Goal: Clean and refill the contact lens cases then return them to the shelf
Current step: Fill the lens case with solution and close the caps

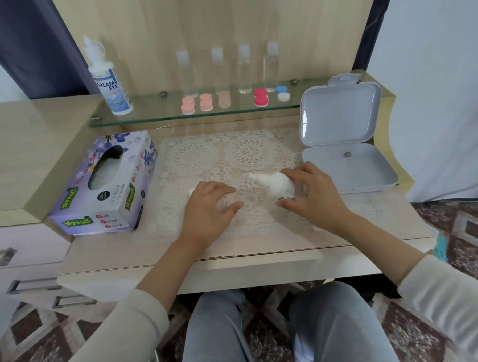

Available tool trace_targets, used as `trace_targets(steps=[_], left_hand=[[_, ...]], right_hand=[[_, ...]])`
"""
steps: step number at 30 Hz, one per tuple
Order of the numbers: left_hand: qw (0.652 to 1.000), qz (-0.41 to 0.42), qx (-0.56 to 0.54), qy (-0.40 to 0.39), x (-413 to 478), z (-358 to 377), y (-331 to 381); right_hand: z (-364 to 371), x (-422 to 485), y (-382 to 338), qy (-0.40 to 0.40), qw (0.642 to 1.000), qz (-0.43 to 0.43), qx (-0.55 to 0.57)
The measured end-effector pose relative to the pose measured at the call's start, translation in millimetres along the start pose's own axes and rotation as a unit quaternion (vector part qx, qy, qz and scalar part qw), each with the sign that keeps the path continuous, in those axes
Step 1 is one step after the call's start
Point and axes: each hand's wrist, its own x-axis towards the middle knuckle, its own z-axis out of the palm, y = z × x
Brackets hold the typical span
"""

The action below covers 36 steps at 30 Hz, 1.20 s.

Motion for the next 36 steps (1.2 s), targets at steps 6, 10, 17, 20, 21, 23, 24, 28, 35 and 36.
trace_targets(steps=[6, 10, 17, 20, 21, 23, 24, 28, 35, 36], left_hand=[[0.998, -0.044, 0.02, -0.031, -1.5, 10.9, -4.4], [0.998, -0.056, -0.012, -0.014, -5.1, 10.8, -3.0], [0.998, -0.046, -0.043, 0.002, -5.7, 11.7, -4.9], [0.998, -0.04, -0.044, 0.003, -6.1, 12.1, -6.2], [0.998, -0.04, -0.043, 0.004, -6.1, 12.2, -6.8], [0.998, -0.04, -0.043, 0.007, -6.2, 12.2, -7.5], [0.998, -0.04, -0.043, 0.007, -6.2, 12.1, -7.7], [0.998, -0.043, -0.05, 0.006, -7.0, 11.6, -6.8], [0.997, -0.044, -0.056, 0.001, -7.3, 10.7, -6.5], [0.997, -0.045, -0.054, 0.0, -7.4, 10.5, -6.7]], right_hand=[[1.5, 13.9, -0.2, -0.055, 0.988, -0.072, -0.127], [3.2, 22.5, -5.2, -0.08, 0.973, -0.099, -0.192], [-1.3, 38.2, -13.4, -0.115, 0.946, -0.154, -0.262], [-1.3, 44.0, -17.4, -0.127, 0.934, -0.173, -0.285], [-1.3, 45.7, -19.4, -0.13, 0.931, -0.177, -0.293], [-2.8, 48.7, -24.7, -0.137, 0.924, -0.184, -0.306], [-3.8, 49.9, -27.8, -0.142, 0.921, -0.185, -0.312], [-8.9, 54.2, -42.2, -0.16, 0.901, -0.197, -0.353], [-12.3, 58.9, -56.1, -0.18, 0.876, -0.213, -0.393], [-12.5, 58.9, -57.1, -0.182, 0.874, -0.213, -0.396]])
